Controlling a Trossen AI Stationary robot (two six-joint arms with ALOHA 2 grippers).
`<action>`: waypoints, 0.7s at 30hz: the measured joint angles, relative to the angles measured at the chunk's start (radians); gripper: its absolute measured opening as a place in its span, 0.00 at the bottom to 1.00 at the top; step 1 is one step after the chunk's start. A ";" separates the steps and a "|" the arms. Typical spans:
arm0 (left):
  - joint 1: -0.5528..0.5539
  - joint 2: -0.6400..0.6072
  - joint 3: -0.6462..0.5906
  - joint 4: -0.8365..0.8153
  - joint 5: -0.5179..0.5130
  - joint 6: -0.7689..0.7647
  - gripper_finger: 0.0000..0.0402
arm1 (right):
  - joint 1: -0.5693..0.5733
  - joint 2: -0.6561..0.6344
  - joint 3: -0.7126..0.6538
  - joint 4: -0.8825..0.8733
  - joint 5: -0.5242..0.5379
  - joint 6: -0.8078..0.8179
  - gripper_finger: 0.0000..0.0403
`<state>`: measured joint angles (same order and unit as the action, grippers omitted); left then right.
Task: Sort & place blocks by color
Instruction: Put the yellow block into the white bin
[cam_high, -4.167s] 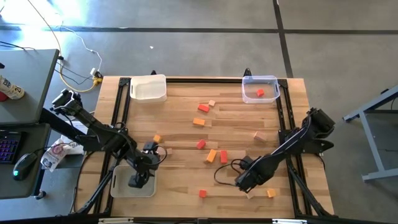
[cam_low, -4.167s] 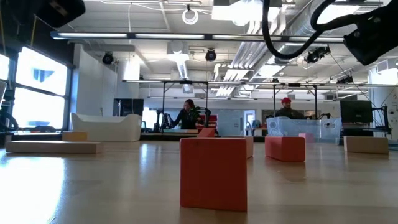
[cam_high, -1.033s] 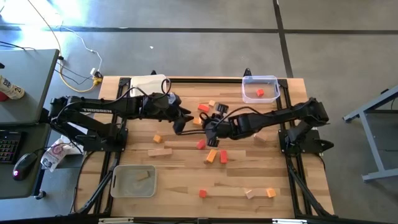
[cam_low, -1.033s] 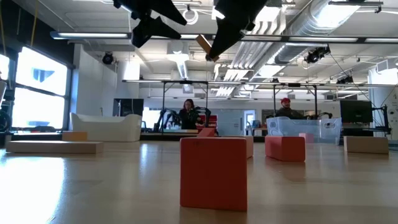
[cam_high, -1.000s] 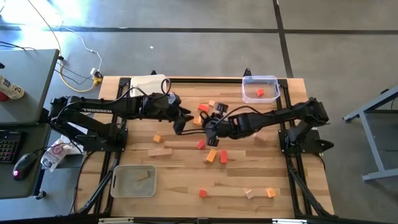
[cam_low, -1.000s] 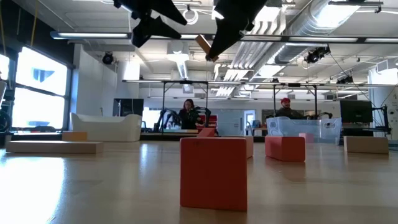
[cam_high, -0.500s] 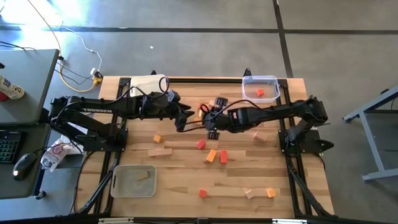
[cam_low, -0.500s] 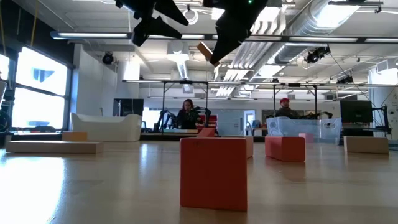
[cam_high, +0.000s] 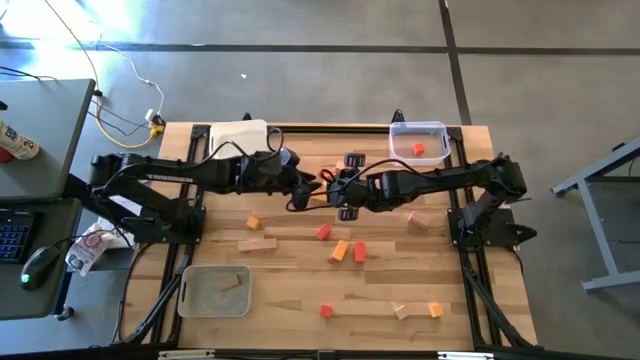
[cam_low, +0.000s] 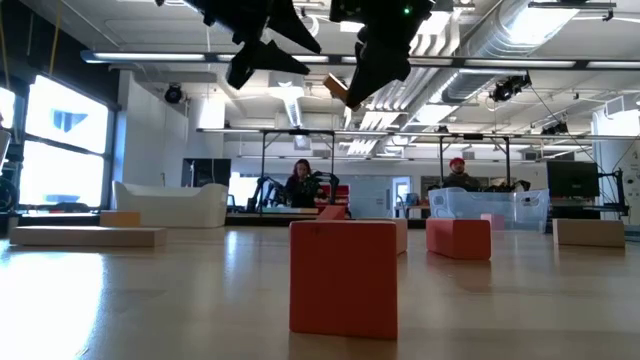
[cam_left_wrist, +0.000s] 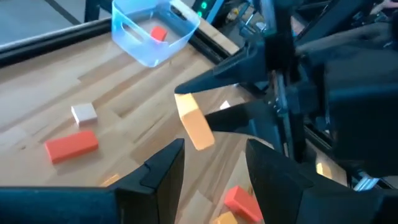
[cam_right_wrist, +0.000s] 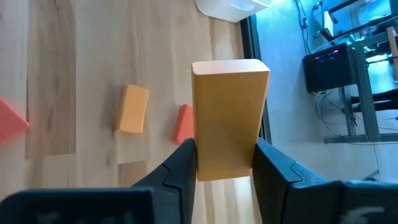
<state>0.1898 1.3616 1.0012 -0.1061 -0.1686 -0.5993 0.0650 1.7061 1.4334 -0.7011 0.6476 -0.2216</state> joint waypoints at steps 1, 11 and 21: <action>0.000 0.011 0.000 0.012 0.000 0.000 0.39 | 0.000 0.000 0.000 0.000 0.000 0.000 0.25; 0.027 0.097 0.000 0.082 -0.020 -0.012 0.39 | 0.000 0.000 0.000 -0.025 0.001 0.028 0.25; 0.064 0.137 -0.001 0.168 0.011 -0.018 0.39 | 0.000 0.000 -0.001 -0.021 0.016 0.036 0.25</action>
<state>0.2536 1.4986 1.0004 0.0620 -0.1580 -0.6170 0.0654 1.7061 1.4326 -0.7216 0.6632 -0.1860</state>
